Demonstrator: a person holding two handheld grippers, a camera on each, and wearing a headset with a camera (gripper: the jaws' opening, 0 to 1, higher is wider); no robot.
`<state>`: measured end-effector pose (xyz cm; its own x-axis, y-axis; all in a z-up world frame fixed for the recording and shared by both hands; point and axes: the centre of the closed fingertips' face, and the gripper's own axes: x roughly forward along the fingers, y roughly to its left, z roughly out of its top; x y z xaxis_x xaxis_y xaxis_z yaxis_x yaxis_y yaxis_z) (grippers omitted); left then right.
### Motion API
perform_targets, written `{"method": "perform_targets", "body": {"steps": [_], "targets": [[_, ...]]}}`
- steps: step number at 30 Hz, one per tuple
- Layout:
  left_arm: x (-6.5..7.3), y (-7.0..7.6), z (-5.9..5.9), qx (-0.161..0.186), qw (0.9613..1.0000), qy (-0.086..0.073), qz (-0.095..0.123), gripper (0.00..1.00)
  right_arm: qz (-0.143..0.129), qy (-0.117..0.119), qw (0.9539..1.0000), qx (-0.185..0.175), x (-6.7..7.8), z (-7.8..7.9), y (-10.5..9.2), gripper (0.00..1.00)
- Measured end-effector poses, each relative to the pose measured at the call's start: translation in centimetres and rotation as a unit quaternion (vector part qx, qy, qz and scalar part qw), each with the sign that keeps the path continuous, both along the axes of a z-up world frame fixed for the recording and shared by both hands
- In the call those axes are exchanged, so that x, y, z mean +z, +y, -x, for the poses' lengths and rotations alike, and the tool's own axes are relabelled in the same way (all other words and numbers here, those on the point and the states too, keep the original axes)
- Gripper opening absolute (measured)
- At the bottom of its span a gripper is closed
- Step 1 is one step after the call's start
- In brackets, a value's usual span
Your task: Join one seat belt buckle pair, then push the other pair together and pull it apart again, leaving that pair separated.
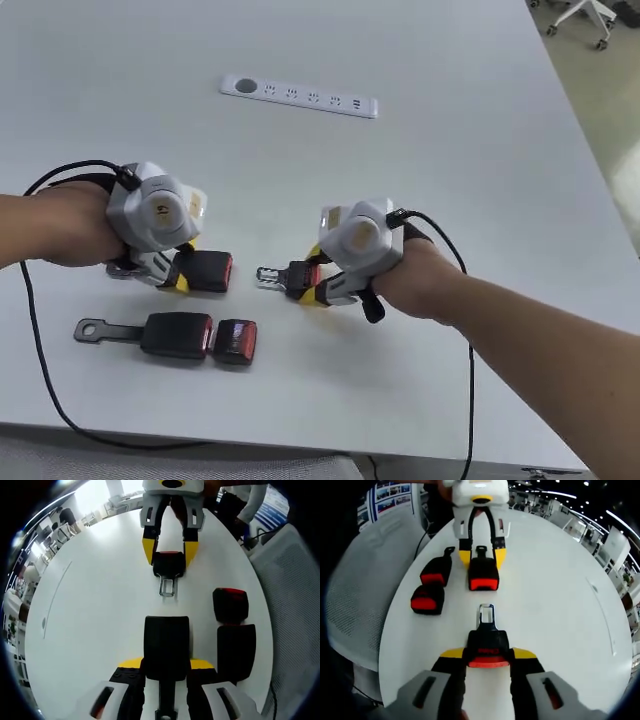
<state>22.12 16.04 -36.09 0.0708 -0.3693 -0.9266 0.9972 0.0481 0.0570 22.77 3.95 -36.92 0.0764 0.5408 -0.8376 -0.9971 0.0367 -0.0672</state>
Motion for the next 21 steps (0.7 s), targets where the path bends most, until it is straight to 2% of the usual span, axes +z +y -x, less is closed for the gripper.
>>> {"method": "perform_targets", "body": {"steps": [4, 8, 21], "targets": [[0.1, 0.0, 0.1, 0.001, 1.0000, -0.001, 0.000, 0.32, -0.006, 0.000, 1.0000, -0.002, 0.0, 0.0, 1.0, 0.34], [-0.6, 0.2, -0.6, 0.001, 1.0000, 0.000, -0.001, 0.32, -0.008, -0.002, 1.0000, -0.005, 0.0, -0.1, 1.9, 0.34], [-1.3, 0.3, -1.2, 0.003, 1.0000, 0.001, -0.003, 0.32, -0.006, -0.006, 1.0000, -0.005, 0.1, 0.0, 2.9, 0.34]]}}
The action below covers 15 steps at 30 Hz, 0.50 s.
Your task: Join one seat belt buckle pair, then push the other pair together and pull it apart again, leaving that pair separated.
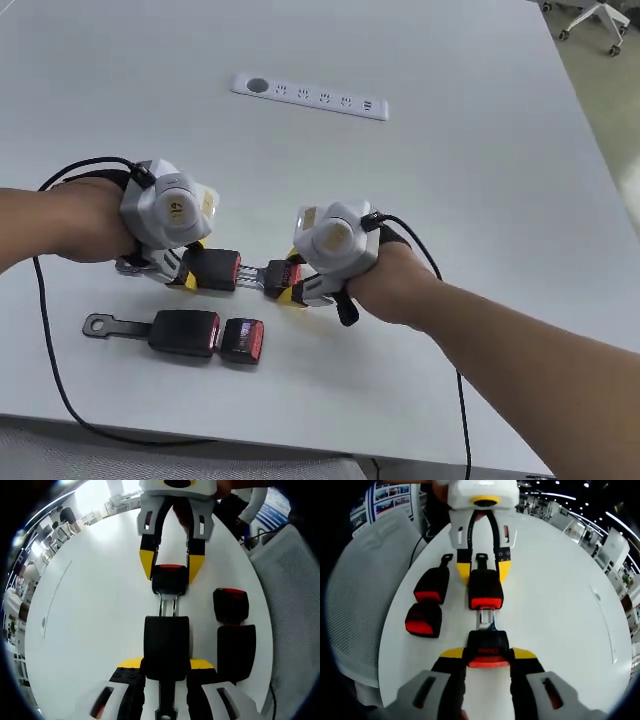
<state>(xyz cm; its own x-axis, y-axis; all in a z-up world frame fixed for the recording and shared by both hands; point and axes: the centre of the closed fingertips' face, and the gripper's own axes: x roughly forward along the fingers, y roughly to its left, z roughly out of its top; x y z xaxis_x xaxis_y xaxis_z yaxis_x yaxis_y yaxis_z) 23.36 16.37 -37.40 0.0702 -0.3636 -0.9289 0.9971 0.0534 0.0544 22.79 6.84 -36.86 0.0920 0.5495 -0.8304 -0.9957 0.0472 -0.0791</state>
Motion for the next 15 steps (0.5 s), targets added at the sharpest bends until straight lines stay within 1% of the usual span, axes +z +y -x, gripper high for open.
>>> {"method": "perform_targets", "body": {"steps": [5, 14, 15], "targets": [[-0.1, 0.0, 0.0, -0.002, 1.0000, -0.002, -0.002, 0.32, -0.002, -0.004, 1.0000, 0.001, 0.3, 0.0, 0.3, 0.34], [0.0, -0.1, 0.1, -0.005, 1.0000, -0.003, -0.003, 0.32, -0.011, -0.005, 0.9999, 0.005, 0.2, 0.1, 1.6, 0.34], [0.0, -0.1, 0.1, -0.006, 1.0000, -0.004, -0.003, 0.32, -0.007, -0.006, 0.9999, 0.006, 0.0, 0.1, 1.6, 0.34]]}}
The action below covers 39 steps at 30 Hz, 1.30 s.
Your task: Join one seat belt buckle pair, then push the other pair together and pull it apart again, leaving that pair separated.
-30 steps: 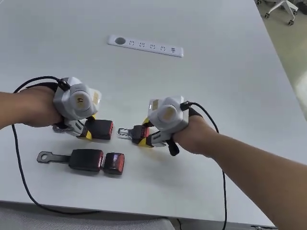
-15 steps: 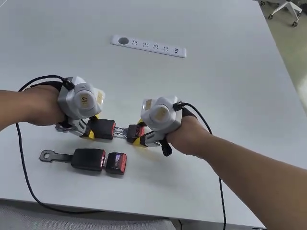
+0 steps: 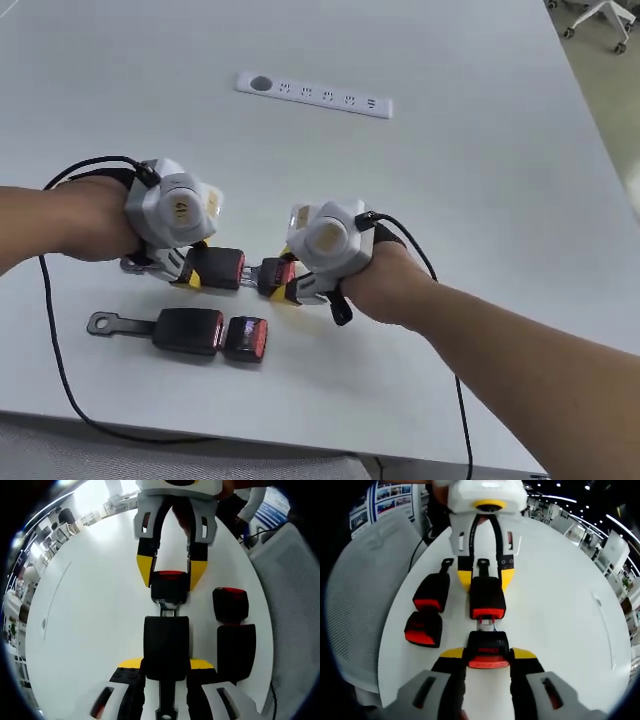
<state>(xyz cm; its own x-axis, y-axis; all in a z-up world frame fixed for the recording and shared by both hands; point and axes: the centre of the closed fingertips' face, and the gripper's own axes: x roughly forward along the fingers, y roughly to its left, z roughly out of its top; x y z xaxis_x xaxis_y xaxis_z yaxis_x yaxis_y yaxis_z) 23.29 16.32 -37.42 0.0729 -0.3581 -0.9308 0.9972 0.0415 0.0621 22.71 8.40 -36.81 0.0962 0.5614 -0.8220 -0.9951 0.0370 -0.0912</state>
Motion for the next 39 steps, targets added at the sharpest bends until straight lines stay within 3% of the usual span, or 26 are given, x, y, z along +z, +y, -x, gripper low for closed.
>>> {"method": "perform_targets", "body": {"steps": [9, 39], "targets": [[0.0, 0.0, 0.0, -0.003, 0.9998, -0.004, 0.018, 0.31, -0.007, 0.007, 0.9999, -0.003, 0.0, -0.1, 0.1, 0.32], [0.0, 0.0, 0.2, -0.014, 0.9997, 0.001, 0.019, 0.31, -0.013, 0.005, 0.9999, -0.004, 0.1, -0.2, 2.0, 0.32]]}}
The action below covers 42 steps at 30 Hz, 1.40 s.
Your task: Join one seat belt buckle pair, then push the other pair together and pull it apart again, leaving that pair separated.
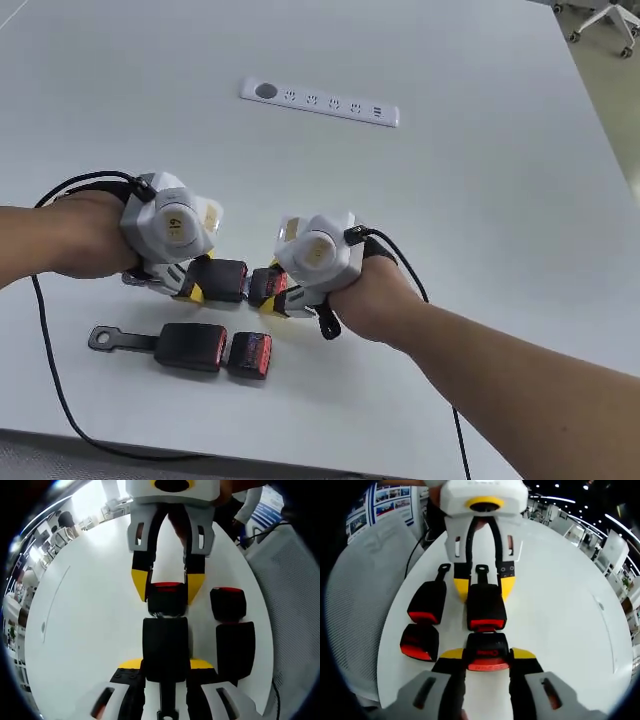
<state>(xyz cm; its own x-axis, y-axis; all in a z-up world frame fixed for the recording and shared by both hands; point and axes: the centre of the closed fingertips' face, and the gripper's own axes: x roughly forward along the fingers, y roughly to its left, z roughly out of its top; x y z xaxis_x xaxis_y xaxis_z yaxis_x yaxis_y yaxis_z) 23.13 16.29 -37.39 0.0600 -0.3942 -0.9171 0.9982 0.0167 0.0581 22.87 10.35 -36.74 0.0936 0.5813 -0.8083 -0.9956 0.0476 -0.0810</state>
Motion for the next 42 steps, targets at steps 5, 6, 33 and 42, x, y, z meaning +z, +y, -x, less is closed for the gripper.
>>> {"method": "perform_targets", "body": {"steps": [5, 6, 33, 42], "targets": [[0.0, 0.1, -0.1, 0.002, 1.0000, -0.001, 0.002, 0.31, -0.003, 0.002, 1.0000, -0.001, -0.1, -0.1, -0.1, 0.32], [0.0, 0.1, -0.1, 0.002, 1.0000, -0.001, 0.002, 0.31, -0.003, 0.001, 1.0000, -0.001, -0.1, -0.1, -0.1, 0.32], [0.1, 0.0, -0.1, 0.003, 1.0000, -0.001, 0.005, 0.31, -0.002, -0.005, 1.0000, -0.008, -0.1, 0.1, -0.8, 0.33], [0.0, 0.0, -0.1, 0.001, 1.0000, 0.000, 0.003, 0.31, 0.000, -0.004, 0.9999, -0.010, -0.2, 0.2, -1.9, 0.34]]}}
